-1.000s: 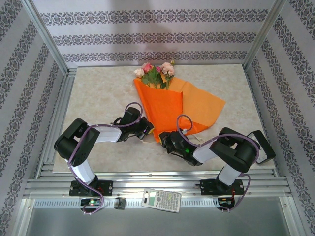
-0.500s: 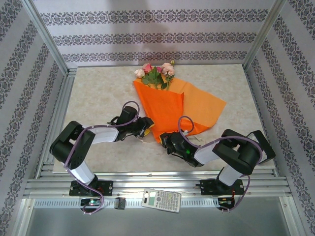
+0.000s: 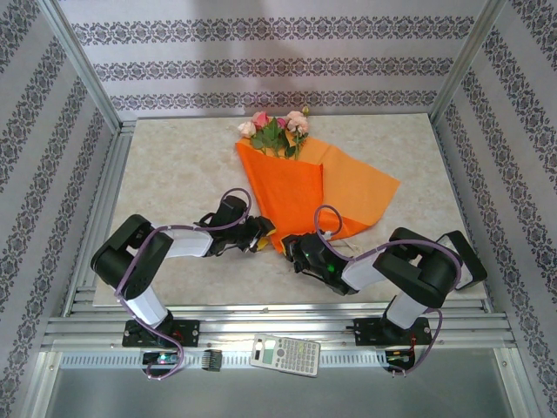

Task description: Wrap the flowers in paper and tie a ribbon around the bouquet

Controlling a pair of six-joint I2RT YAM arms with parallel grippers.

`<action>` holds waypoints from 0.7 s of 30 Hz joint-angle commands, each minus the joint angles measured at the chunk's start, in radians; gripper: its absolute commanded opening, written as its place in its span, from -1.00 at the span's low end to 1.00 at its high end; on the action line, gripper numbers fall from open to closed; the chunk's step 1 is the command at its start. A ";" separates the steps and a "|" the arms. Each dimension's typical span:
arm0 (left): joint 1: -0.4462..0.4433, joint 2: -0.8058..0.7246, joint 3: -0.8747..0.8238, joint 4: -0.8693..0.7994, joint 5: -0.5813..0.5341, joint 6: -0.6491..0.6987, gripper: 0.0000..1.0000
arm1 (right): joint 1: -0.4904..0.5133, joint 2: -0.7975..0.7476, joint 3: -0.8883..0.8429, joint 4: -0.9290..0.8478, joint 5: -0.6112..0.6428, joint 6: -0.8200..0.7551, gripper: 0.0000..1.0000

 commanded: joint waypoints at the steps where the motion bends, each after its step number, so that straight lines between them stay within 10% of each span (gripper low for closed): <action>1: -0.006 0.033 0.027 0.102 -0.021 -0.014 -0.23 | -0.002 -0.018 0.015 -0.014 -0.005 0.003 -1.00; 9: -0.002 0.086 0.081 0.126 -0.010 -0.022 -1.00 | -0.010 -0.039 0.006 -0.027 -0.017 0.003 -1.00; 14: 0.032 0.058 0.084 0.067 -0.040 0.017 -1.00 | -0.018 -0.059 0.007 -0.057 -0.033 -0.008 -1.00; 17: 0.061 0.080 0.110 0.075 -0.032 0.031 -0.49 | -0.021 -0.056 0.011 -0.053 -0.048 -0.009 -1.00; 21: 0.085 0.148 0.169 0.081 -0.005 0.051 -0.43 | -0.025 -0.056 0.017 -0.052 -0.056 -0.012 -1.00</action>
